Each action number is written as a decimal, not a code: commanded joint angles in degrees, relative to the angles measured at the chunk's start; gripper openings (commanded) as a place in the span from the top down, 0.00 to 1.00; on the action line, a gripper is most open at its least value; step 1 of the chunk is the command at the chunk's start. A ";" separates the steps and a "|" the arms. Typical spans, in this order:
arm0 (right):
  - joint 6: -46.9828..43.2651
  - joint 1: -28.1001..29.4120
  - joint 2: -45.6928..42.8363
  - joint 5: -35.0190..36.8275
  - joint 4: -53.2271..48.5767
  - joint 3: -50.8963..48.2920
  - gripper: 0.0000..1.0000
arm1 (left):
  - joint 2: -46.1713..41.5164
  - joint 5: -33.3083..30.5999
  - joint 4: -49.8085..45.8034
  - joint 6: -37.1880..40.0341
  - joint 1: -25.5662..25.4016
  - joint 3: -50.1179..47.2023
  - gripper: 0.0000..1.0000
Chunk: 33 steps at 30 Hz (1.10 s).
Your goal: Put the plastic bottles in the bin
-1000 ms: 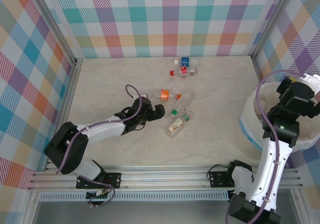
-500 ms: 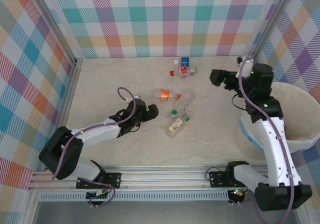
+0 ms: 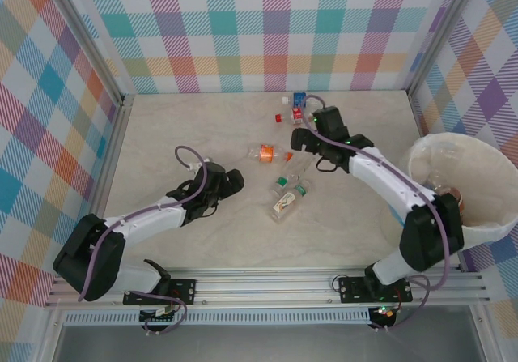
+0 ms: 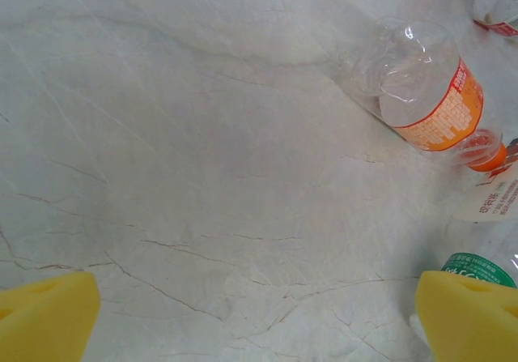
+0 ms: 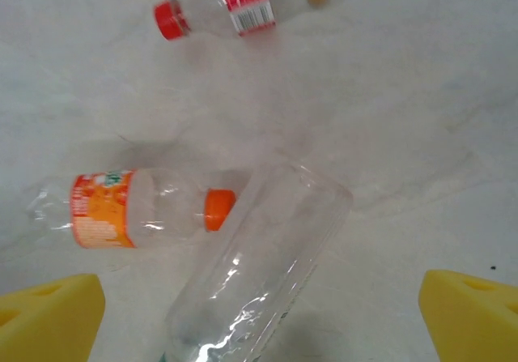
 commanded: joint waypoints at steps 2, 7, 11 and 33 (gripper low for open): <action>9.33 0.81 5.19 6.44 1.13 2.55 0.00 | -2.15 -0.54 -1.33 -1.17 0.84 -1.92 0.00; 14.32 1.31 12.00 7.48 1.00 4.32 0.00 | -3.35 -0.55 -1.44 -1.93 0.97 -3.15 0.00; 16.80 1.39 16.20 4.65 2.13 5.80 0.00 | -4.94 -0.93 -1.62 -2.27 1.06 -4.36 0.00; 13.71 1.43 13.78 6.32 19.22 -0.97 0.38 | -7.12 -0.04 -0.61 -2.36 1.32 -6.38 0.00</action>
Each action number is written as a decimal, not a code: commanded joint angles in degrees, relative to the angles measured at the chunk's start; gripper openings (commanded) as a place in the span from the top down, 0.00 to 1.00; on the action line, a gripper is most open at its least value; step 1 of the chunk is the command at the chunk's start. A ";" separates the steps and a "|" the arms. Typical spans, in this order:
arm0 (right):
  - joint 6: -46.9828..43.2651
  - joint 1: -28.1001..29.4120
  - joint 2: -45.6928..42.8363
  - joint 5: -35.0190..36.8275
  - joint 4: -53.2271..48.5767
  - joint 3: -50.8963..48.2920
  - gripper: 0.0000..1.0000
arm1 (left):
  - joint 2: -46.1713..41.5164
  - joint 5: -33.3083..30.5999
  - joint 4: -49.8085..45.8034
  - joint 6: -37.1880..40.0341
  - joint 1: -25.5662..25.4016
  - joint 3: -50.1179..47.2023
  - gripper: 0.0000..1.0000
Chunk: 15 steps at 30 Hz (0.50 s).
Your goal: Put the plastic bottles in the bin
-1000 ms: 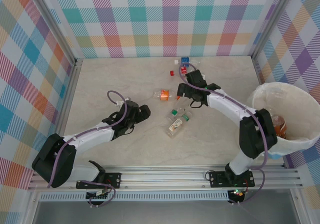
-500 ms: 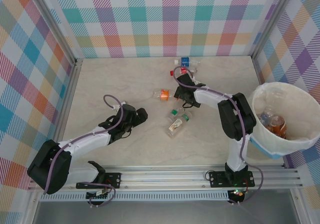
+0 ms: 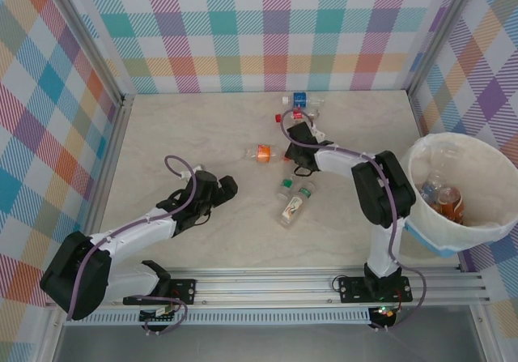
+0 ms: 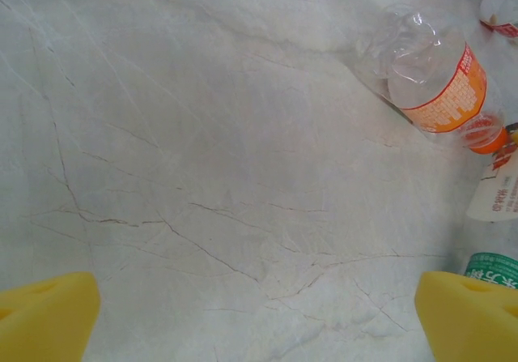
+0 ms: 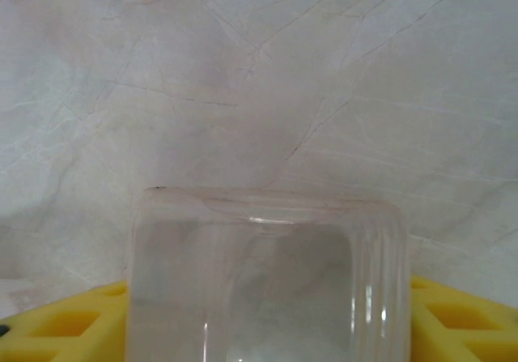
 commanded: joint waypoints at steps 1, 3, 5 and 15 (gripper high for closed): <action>-3.67 0.30 -6.62 2.07 6.97 -2.12 0.40 | 0.74 -0.26 0.58 -0.83 0.89 -0.32 0.00; -5.28 0.30 -9.69 2.54 9.36 -3.65 0.43 | 1.42 0.07 0.62 -0.74 0.93 -0.05 0.00; -6.29 0.29 -13.16 3.70 10.61 -5.13 0.46 | 2.16 0.38 0.71 -0.71 0.93 0.25 0.00; -13.60 0.21 -32.39 7.14 14.42 -10.63 0.53 | 4.34 1.11 1.64 -0.76 0.93 1.21 0.00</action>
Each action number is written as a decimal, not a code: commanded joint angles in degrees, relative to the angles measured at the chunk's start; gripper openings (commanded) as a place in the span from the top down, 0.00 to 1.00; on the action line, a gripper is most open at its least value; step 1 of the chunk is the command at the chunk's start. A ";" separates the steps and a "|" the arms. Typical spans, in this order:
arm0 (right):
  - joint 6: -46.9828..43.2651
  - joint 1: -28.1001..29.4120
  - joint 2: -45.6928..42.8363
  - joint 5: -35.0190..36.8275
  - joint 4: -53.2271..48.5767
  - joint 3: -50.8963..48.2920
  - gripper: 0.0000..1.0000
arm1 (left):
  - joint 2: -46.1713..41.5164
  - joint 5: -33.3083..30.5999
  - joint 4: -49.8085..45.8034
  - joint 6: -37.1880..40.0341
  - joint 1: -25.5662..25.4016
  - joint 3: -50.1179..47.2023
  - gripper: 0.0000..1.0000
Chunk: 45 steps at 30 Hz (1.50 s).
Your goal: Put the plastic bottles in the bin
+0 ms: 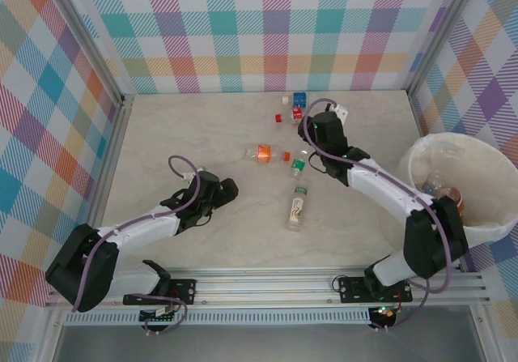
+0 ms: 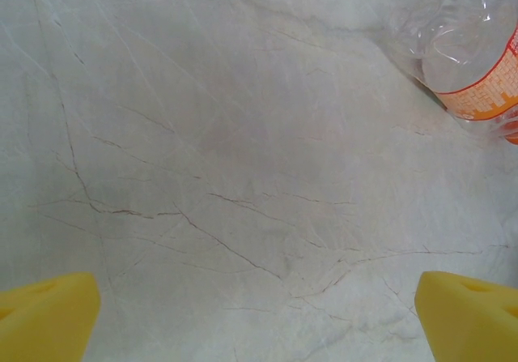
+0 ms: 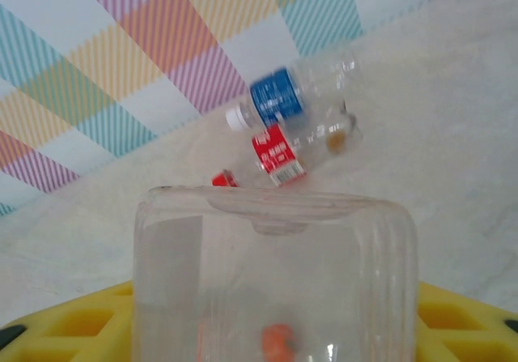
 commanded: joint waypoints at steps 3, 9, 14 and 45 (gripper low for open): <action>-7.68 0.19 -12.17 4.29 4.70 -2.00 0.52 | 1.64 1.28 1.63 -0.64 0.71 1.71 0.00; -14.05 -0.96 -26.01 9.13 3.46 -3.19 0.51 | 3.66 2.75 2.51 -0.52 0.71 3.01 0.00; -16.21 -4.92 -35.40 9.83 -1.48 -2.33 0.52 | 4.30 3.35 3.66 -0.63 0.71 3.32 0.00; -30.58 -37.46 -57.71 33.85 4.50 -9.52 0.42 | 13.58 10.06 3.72 1.59 0.71 10.03 0.00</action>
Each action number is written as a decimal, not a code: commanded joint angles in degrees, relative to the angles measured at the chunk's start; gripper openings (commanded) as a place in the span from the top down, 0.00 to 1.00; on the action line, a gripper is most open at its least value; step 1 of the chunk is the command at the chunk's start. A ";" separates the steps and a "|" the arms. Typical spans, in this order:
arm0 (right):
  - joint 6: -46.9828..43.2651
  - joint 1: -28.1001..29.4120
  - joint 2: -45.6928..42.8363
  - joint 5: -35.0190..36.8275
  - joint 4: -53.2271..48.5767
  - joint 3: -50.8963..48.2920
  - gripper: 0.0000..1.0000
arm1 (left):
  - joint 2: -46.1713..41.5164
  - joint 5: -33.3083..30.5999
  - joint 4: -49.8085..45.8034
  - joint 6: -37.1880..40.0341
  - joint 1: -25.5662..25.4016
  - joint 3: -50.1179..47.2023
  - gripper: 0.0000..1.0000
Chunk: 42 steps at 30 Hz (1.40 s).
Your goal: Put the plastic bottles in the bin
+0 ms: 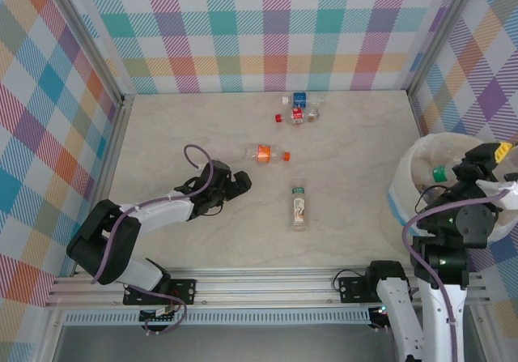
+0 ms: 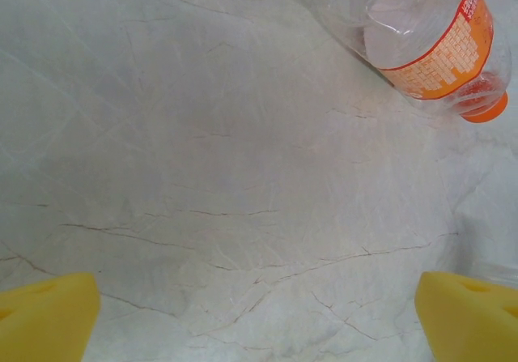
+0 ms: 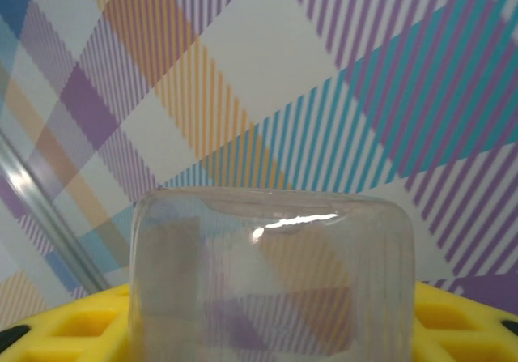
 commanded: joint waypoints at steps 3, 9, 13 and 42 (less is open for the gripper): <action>-0.13 -5.62 2.16 3.70 -5.31 -0.36 0.28 | 2.23 2.33 -0.53 1.45 0.67 2.41 0.00; 9.00 -9.69 6.03 5.11 -18.62 2.69 0.08 | 3.16 2.94 -1.18 1.81 0.69 3.07 0.00; 9.98 -9.71 10.26 4.67 -24.40 6.33 0.02 | 3.42 2.67 -1.33 2.24 0.67 2.99 0.00; 2.41 5.26 25.85 -61.34 -32.50 17.70 0.00 | 3.86 2.27 -2.30 1.07 0.76 2.73 0.00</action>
